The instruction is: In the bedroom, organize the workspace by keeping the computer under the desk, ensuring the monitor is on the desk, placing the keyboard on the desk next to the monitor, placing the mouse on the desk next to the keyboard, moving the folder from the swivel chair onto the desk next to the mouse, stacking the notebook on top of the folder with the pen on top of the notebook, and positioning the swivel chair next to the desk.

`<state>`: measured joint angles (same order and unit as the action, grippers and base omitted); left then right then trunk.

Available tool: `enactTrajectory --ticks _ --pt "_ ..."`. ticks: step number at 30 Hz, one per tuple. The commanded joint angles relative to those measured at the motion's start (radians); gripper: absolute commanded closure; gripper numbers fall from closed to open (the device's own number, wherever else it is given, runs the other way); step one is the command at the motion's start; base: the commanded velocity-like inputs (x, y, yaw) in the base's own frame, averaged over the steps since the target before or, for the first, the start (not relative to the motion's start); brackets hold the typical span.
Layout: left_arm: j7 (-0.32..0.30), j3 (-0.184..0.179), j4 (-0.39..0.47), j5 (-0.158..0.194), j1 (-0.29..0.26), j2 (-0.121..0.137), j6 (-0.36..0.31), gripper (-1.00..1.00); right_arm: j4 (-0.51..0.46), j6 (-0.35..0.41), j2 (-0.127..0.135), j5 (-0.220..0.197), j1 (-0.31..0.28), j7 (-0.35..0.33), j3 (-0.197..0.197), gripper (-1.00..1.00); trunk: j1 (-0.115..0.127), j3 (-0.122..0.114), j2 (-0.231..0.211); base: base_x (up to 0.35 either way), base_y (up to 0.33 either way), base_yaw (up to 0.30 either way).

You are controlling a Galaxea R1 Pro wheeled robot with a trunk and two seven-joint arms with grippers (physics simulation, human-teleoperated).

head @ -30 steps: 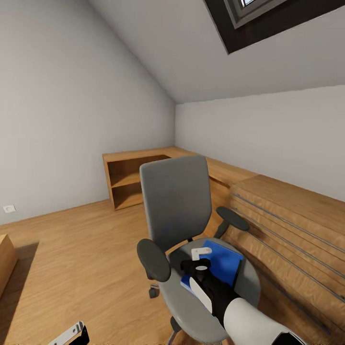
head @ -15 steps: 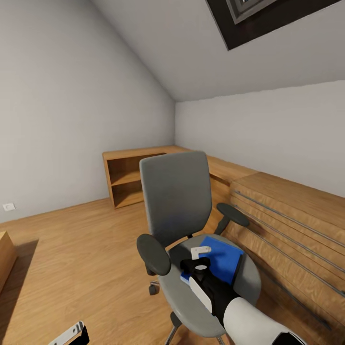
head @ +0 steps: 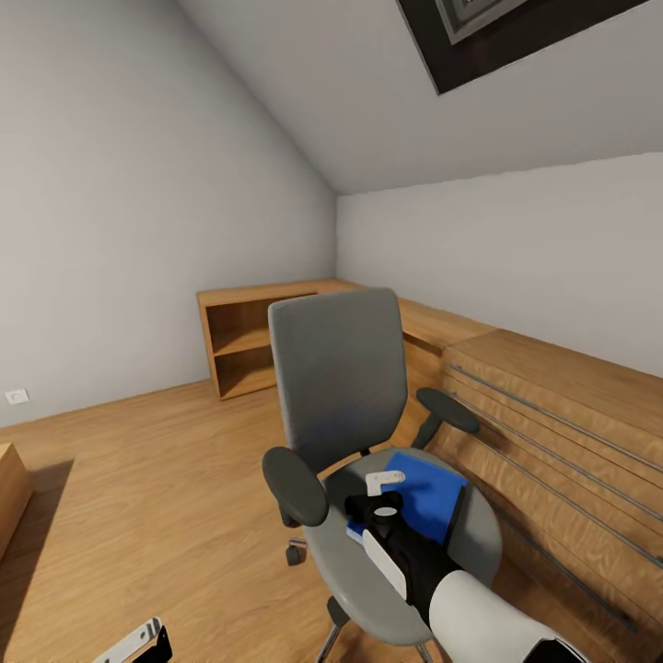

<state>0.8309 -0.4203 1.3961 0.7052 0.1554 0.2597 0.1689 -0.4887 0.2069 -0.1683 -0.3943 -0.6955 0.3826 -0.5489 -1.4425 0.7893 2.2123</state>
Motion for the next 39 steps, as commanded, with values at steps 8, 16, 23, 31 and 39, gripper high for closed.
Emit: enactTrajectory --ticks 8,16,23,31,39 --pt "0.005 -0.055 0.000 0.011 -0.001 0.001 0.009 -1.00 0.025 0.003 0.001 -0.023 0.000 0.007 -0.007 -1.00 0.000 0.001 0.000 -0.016 -0.016 0.000" --pt "0.005 -0.067 0.000 0.011 -0.001 0.001 0.009 -1.00 0.025 0.003 0.000 -0.023 0.000 0.007 -0.007 -1.00 0.000 0.001 0.000 -0.106 -0.110 0.000" --pt "0.005 -0.067 0.000 0.011 -0.001 0.001 0.009 -1.00 0.025 0.003 0.000 -0.021 -0.001 0.008 -0.008 -1.00 0.000 0.001 0.000 -0.015 -0.011 0.000" --pt "0.005 -0.068 0.000 0.011 -0.001 0.001 0.009 -1.00 0.026 0.003 0.000 -0.021 -0.001 0.009 -0.008 -1.00 0.000 0.001 0.000 -0.188 -0.001 0.000" --pt "0.005 -0.068 0.000 0.011 -0.001 0.001 0.009 -1.00 0.026 0.003 0.000 -0.021 0.000 0.009 -0.008 -1.00 0.000 0.001 0.000 -0.183 0.000 0.000"
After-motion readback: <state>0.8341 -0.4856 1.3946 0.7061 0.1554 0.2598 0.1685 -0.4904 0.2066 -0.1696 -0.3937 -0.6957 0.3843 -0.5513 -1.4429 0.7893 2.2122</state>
